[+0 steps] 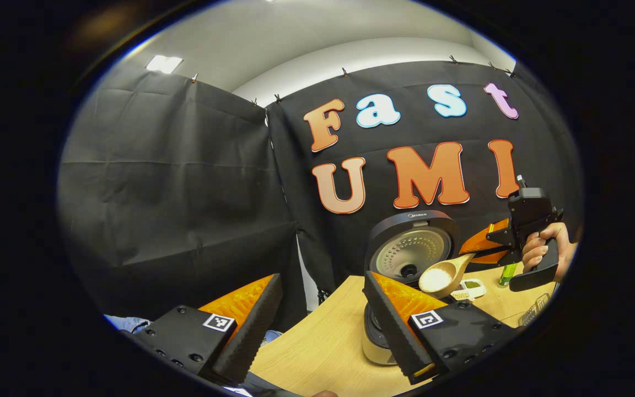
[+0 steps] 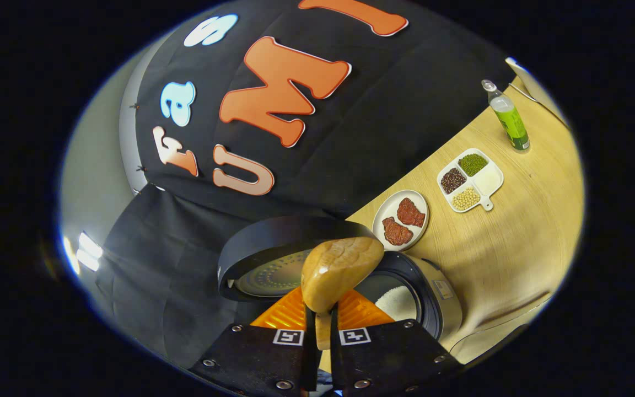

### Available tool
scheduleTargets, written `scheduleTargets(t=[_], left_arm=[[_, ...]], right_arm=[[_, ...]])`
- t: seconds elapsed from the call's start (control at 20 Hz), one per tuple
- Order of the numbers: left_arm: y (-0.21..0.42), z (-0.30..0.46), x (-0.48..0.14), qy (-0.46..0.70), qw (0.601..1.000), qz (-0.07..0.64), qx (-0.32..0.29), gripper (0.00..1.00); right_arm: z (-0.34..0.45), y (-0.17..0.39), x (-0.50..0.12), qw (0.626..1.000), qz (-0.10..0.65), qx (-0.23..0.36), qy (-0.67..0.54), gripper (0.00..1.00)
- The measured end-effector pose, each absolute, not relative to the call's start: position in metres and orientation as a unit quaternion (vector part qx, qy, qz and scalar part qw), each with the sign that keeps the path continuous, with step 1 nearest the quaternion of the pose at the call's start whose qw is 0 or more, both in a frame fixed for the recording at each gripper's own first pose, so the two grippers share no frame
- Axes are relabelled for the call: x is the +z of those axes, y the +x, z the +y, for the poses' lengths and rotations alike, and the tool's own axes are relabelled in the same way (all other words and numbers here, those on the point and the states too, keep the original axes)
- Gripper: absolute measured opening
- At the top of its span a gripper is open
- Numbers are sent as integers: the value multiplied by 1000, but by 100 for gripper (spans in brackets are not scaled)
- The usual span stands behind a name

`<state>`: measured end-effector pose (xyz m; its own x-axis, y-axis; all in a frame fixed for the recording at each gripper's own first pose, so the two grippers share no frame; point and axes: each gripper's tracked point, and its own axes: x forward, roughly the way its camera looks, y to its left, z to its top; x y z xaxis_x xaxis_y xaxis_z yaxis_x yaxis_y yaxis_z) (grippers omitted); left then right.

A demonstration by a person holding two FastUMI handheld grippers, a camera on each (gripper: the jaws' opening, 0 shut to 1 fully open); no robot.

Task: Close the left gripper, press the button to open the rice cooker; take a wooden spoon from the chopstick holder with the right hand, scoop a spoonful of rice and pour it into the rice cooker, then put the wooden spoon back into the chopstick holder.

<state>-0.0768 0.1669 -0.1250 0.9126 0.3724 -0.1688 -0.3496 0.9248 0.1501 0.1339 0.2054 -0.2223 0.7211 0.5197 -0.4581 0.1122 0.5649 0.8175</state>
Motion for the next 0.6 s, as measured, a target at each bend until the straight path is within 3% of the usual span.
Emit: scheduleTargets(t=[0.05,0.1,0.35,0.4,0.45,0.55,0.6], left_arm=[[-76,168,-127,58,976,99,186,94],[-77,171,-127,57,975,101,188,100],[-75,173,-132,56,975,108,188,100],[-75,173,-134,56,975,109,187,94],[-76,174,-135,55,975,110,187,100],[-76,177,-137,55,974,112,188,100],[-76,178,-137,54,974,113,189,94]], right_arm=[[209,134,-224,820,354,127,431,9],[213,134,-224,832,354,127,409,9],[220,141,-224,880,335,129,312,9],[221,143,-225,885,332,127,300,9],[221,144,-224,889,329,126,290,9],[221,144,-226,896,327,125,271,9],[219,143,-225,900,325,123,262,9]])
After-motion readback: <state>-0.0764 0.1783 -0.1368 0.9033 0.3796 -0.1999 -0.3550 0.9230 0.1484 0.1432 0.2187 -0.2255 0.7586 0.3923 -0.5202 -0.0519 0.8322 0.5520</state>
